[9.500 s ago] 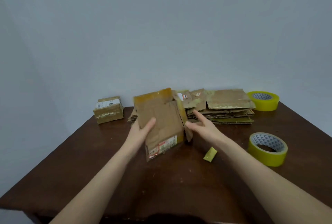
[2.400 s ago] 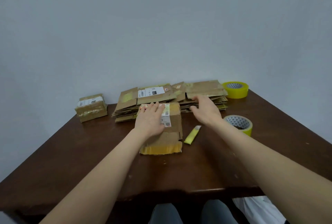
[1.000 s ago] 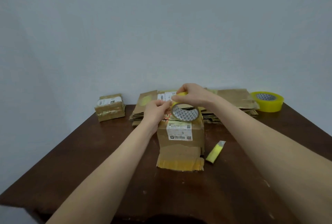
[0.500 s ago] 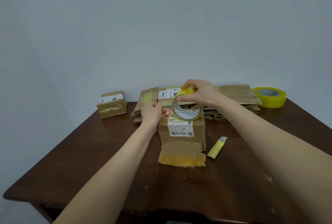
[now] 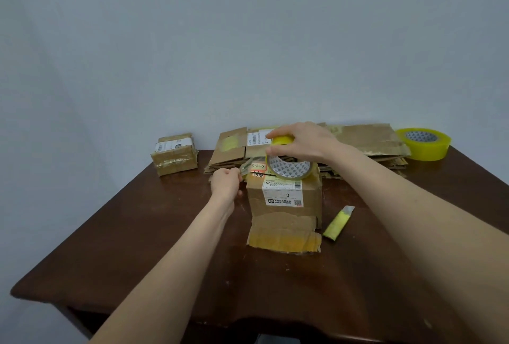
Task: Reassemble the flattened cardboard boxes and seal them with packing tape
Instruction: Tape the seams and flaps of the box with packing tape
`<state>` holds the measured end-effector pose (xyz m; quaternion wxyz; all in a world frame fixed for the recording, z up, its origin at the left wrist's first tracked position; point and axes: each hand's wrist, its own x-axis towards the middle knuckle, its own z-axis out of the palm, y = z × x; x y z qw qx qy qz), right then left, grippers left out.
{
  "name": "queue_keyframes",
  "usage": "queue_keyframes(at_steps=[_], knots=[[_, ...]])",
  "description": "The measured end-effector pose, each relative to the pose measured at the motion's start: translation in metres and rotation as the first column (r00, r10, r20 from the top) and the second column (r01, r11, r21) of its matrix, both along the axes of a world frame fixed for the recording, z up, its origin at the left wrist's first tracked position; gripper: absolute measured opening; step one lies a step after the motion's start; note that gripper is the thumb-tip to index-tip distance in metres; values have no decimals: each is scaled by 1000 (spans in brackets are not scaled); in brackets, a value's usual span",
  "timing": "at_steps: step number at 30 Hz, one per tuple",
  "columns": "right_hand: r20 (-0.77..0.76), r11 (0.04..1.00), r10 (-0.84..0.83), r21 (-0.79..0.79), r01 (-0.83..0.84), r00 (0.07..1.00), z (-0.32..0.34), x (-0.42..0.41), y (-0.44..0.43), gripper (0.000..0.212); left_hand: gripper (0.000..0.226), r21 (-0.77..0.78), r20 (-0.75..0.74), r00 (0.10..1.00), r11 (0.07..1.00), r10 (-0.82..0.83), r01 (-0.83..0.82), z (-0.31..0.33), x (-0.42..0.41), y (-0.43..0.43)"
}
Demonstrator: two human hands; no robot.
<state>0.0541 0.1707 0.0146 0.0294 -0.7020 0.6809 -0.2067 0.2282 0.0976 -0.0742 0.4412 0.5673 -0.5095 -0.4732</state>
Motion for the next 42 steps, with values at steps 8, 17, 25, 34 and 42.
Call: queue_keyframes(at_steps=[8,17,25,34,42], knots=[[94,995,-96,-14,98,991,-7,3,-1,69,40,225,60,977,956,-205,187,-17,1,1],[480,996,-59,-30,84,876,-24,-8,6,63,85,-390,650,711,684,-270,617,21,-7,32],[752,991,-102,20,131,651,-42,-25,18,41,80,-429,799,589,568,-125,702,-2,-15,25],[913,978,-25,-63,200,408,-56,-7,14,41,80,-411,848,521,498,-100,764,-1,-7,21],[726,981,-1,-132,142,687,-27,-31,26,56,77,-271,928,367,560,-64,783,-2,-6,21]])
